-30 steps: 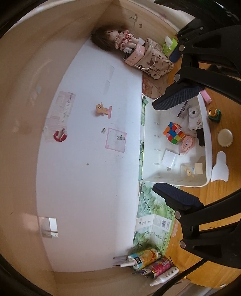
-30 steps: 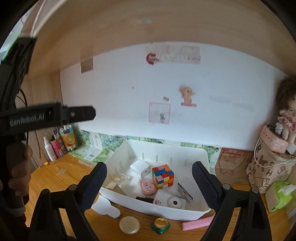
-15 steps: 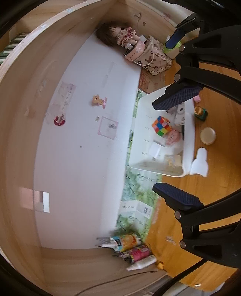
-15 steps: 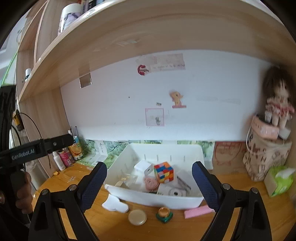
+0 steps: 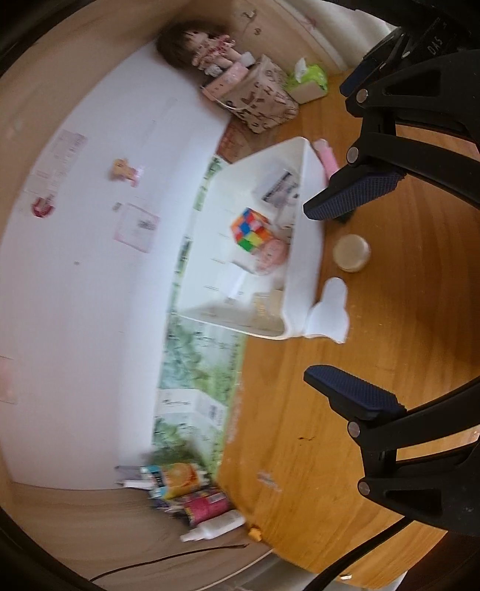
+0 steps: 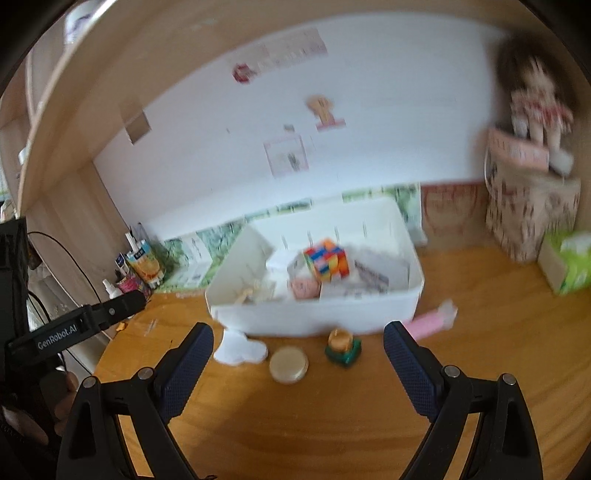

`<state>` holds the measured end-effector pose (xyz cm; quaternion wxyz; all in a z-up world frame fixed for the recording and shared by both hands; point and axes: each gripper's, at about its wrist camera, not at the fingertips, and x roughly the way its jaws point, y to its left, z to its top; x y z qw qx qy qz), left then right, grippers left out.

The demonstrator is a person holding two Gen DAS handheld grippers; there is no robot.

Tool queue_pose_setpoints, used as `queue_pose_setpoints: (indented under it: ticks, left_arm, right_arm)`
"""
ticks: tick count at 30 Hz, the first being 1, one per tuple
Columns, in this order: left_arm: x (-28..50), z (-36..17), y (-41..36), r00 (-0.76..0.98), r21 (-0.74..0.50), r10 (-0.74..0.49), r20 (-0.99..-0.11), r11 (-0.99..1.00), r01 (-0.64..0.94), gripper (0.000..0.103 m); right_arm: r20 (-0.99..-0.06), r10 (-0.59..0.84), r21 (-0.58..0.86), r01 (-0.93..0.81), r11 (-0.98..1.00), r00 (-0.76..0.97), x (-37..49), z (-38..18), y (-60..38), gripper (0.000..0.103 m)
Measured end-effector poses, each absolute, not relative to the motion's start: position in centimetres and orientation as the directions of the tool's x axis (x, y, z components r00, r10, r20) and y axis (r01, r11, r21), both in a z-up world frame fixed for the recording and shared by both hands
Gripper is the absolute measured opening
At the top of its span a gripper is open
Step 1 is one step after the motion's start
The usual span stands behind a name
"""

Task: Organize rigid objects
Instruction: 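Withdraw both tools from the bin toward the remaining desk items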

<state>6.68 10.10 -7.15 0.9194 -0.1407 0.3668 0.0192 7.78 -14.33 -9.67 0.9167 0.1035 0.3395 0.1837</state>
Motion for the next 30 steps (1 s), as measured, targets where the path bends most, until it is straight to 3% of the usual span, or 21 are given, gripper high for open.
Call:
queue_pose_setpoints:
  ticks: [6, 14, 20, 24, 30]
  left_arm:
    - [7.9, -9.6, 10.1, 0.658, -0.228, -0.105, -0.746, 0.968, -0.104, 0.083]
    - [11.0, -13.2, 10.4, 0.543, -0.232, -0.171, -0.822, 0.972, -0.044, 0.083]
    - [13.6, -16.0, 10.8, 0.414, -0.277, -0.221, -0.883, 0.957, -0.079, 0.087]
    - [15.2, -17.1, 10.6, 0.358, -0.277, -0.228, -0.905, 0.957, -0.09, 0.092]
    - [17.9, -19.2, 9.9, 0.262, -0.202, -0.169, -0.95, 0.974, -0.104, 0.092]
  right_arm:
    - [-0.637, 0.464, 0.441, -0.202, 0.874, 0.616, 7.9, -13.0, -13.5, 0.094]
    - [-0.687, 0.472, 0.462, -0.17, 0.87, 0.552, 8.9, -15.5, -10.7, 0.094]
    - [-0.753, 0.445, 0.435, -0.141, 0.89, 0.485, 10.0, -17.8, -9.2, 0.094]
    - [-0.802, 0.41, 0.4, -0.118, 0.909, 0.434, 10.8, -19.2, -8.6, 0.088]
    - [-0.845, 0.329, 0.309, -0.117, 0.944, 0.422, 11.9, -20.2, -7.7, 0.088]
